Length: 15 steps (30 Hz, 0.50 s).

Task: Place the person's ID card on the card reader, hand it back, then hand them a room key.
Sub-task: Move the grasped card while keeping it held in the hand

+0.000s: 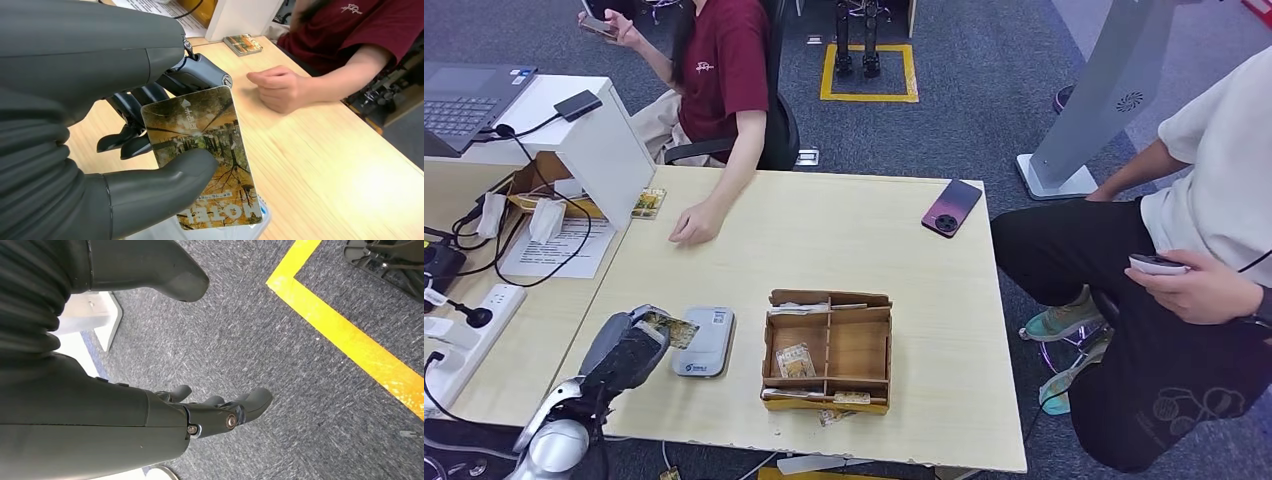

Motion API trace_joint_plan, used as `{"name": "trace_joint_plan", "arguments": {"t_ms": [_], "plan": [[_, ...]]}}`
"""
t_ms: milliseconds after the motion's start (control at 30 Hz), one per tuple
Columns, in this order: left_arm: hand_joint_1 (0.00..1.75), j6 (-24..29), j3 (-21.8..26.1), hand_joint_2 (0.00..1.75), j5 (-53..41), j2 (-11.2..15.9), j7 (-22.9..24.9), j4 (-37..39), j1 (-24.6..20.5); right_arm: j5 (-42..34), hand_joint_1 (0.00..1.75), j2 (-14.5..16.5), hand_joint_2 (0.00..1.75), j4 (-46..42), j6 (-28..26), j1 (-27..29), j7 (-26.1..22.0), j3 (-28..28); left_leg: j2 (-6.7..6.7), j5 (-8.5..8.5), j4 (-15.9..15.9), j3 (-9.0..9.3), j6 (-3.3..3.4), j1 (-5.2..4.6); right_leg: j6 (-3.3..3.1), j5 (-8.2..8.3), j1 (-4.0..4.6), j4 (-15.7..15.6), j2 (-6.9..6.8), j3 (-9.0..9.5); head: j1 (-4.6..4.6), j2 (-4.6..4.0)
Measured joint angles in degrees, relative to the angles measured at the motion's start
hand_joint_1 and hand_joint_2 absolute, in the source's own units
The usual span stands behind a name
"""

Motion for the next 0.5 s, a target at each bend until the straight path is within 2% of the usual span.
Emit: {"name": "trace_joint_plan", "arguments": {"t_ms": [233, 500], "plan": [[1.75, 4.5, -1.85, 1.75, -4.22, -3.32, 1.91, 3.86, -2.26, 0.45, 0.0, 0.27, 1.75, 0.0, -0.02, -0.04, 0.08, 0.0, 0.02, 0.0, 0.0, 0.0, 0.0, 0.0, 0.0, 0.0, 0.01, 0.0, 0.01, -0.02, 0.0, 0.0], [1.75, 4.74, -1.94, 1.75, -4.35, -5.04, 2.21, 7.29, -3.53, 0.56, 0.0, 0.32, 1.75, 0.0, 0.09, -0.07, 0.5, 0.0, 0.02, 0.0, 0.0, 0.0, 0.0, 0.01, 0.0, 0.0, 0.02, 0.0, 0.02, -0.02, -0.01, 0.0]]}}
